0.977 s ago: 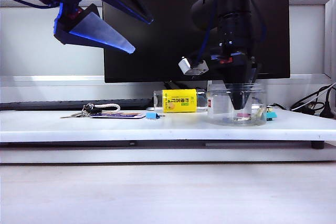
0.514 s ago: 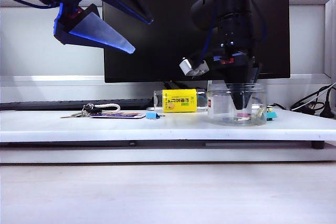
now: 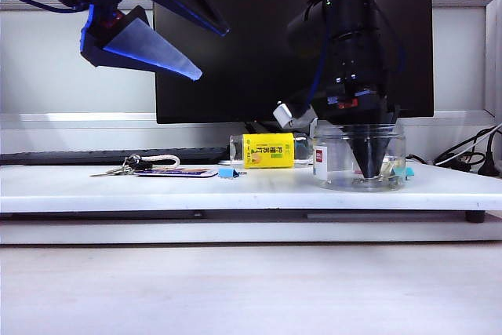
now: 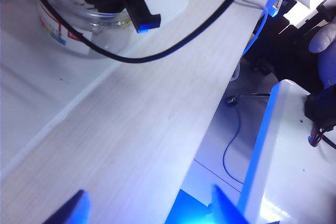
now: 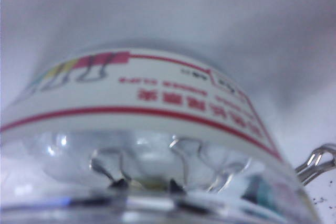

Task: Take the clips out of the round transparent plastic box and place them on the table.

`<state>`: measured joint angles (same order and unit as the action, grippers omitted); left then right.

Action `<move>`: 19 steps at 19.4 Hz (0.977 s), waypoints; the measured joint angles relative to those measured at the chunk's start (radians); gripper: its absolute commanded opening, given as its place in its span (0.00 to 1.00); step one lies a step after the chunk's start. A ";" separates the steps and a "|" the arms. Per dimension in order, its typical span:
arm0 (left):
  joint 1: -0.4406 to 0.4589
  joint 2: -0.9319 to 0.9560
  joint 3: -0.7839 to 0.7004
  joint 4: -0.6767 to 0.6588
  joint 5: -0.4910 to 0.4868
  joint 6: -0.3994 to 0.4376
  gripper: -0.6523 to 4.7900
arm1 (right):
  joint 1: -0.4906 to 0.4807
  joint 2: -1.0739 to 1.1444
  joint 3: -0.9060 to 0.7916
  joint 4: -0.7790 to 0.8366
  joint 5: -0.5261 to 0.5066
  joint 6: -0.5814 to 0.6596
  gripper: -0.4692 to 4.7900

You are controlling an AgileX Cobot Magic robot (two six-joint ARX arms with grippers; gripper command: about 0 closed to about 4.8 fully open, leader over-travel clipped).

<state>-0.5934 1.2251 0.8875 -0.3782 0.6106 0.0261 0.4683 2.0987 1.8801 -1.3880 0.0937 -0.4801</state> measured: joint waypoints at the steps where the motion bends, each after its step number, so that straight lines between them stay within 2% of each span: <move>1: 0.000 0.000 0.000 0.000 0.000 0.000 0.69 | 0.000 0.000 0.000 0.000 0.002 -0.002 0.29; 9: 0.000 0.000 0.000 0.003 0.000 0.000 0.69 | 0.001 0.033 0.013 -0.005 0.024 -0.008 0.29; 12: 0.000 0.000 0.000 0.006 -0.004 0.001 0.69 | 0.003 0.035 0.014 -0.010 0.050 -0.011 0.29; 14: 0.000 0.000 0.000 0.008 -0.005 0.001 0.69 | 0.006 0.035 0.014 -0.017 0.103 -0.011 0.29; 19: 0.000 0.000 0.000 0.008 -0.005 0.000 0.69 | 0.005 0.040 0.030 -0.024 0.126 0.019 0.30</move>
<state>-0.5934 1.2251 0.8875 -0.3698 0.6052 0.0265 0.4736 2.1384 1.9102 -1.4120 0.2195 -0.4614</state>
